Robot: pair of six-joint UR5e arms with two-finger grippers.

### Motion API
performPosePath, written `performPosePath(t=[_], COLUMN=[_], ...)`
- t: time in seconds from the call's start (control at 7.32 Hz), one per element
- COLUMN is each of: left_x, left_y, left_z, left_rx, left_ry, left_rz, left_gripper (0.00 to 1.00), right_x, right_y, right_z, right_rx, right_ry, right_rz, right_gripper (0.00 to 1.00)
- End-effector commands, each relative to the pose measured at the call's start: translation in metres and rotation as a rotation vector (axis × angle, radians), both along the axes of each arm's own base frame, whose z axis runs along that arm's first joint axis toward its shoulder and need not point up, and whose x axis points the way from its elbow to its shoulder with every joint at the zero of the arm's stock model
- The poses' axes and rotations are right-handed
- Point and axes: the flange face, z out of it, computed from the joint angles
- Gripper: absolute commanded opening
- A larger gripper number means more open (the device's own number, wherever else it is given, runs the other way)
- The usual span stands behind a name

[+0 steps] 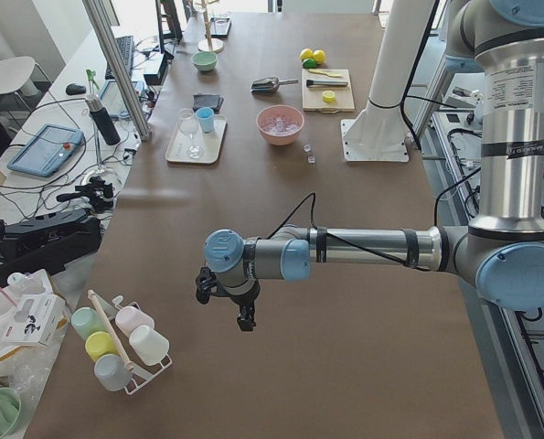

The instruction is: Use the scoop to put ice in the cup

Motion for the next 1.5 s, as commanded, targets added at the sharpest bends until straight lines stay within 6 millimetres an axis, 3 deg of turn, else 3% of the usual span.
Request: performPosePath(t=[0.0, 0.41, 0.68, 1.09, 1.37], left_x=[-0.002, -0.005, -0.002, 0.016, 0.029], left_y=[0.004, 0.003, 0.001, 0.000, 0.000], left_z=[0.009, -0.008, -0.027, -0.030, -0.040], left_rx=[-0.016, 0.028, 0.069, 0.075, 0.064], left_ry=[-0.001, 0.005, 0.009, 0.016, 0.108], left_rz=[-0.001, -0.006, 0.001, 0.037, 0.047], left_gripper=[0.98, 0.98, 0.98, 0.98, 0.98], right_x=[-0.004, -0.005, -0.006, -0.005, -0.006], right_y=[0.001, 0.002, -0.010, -0.011, -0.011], right_z=[0.000, 0.008, 0.011, 0.015, 0.020], right_rx=[-0.012, -0.028, -0.028, -0.028, -0.036], right_ry=[-0.047, -0.051, -0.051, -0.048, -0.046], right_rz=[0.002, 0.002, -0.002, -0.009, -0.010], right_gripper=[1.00, 1.00, 1.00, 1.00, 1.00])
